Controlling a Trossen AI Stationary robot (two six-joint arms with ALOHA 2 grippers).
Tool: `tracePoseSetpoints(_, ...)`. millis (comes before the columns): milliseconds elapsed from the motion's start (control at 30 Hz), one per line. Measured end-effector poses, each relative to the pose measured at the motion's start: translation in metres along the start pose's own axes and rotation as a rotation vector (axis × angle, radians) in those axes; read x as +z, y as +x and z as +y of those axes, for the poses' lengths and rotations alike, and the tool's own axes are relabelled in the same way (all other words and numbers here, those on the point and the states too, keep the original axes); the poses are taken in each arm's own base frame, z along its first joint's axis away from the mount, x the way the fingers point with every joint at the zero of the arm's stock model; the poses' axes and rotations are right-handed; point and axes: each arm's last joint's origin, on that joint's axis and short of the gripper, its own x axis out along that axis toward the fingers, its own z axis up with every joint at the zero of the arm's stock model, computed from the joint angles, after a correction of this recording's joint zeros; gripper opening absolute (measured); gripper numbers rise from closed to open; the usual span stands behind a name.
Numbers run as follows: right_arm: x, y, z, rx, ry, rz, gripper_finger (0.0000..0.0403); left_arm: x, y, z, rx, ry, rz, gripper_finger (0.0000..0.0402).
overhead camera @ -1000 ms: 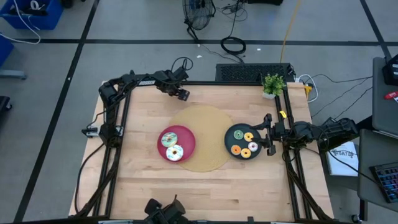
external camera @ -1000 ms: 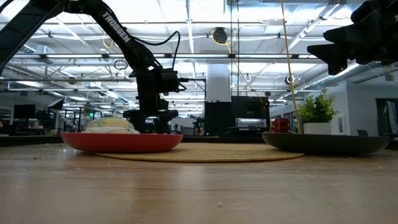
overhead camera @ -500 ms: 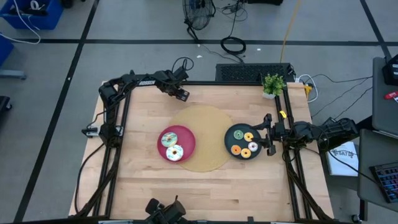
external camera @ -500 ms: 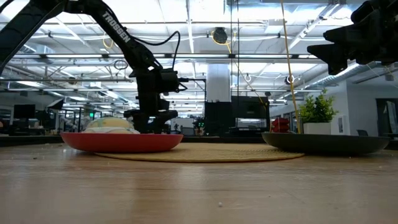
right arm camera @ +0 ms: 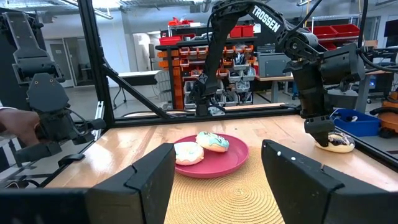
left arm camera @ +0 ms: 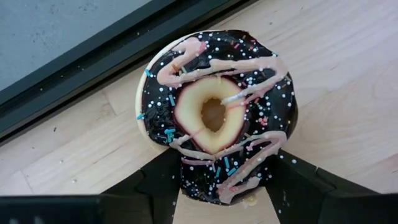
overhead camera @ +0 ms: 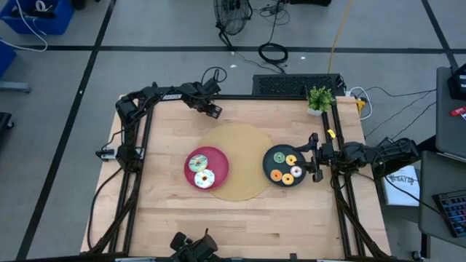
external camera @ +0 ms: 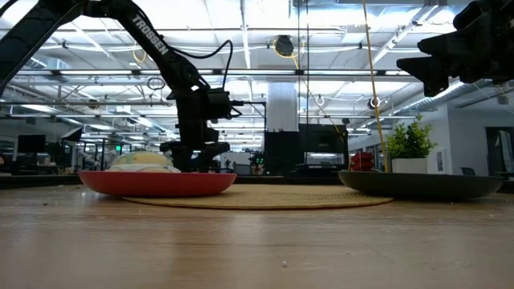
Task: Pick & Place donuts
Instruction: Put the large black donut on the pink plate
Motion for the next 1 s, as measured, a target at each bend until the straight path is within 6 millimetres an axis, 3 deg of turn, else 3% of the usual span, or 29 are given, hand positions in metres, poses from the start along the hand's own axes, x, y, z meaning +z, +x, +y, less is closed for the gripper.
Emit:
tracePoseSetpoints(600,0.000,0.000,0.000,0.000,0.000,0.000,0.0226,0.004,-0.002,-0.003,-0.020,0.027,-0.050,0.0214)
tracePoseSetpoints(767,0.000,0.000,0.000,0.000,0.000,0.000,0.0226,0.009,-0.020,-0.013,-0.067,0.085,-0.145,0.0214)
tracePoseSetpoints(1000,0.000,0.000,0.000,0.000,0.000,-0.001,0.0226,0.010,-0.062,-0.036,-0.189,0.218,-0.294,0.0214)
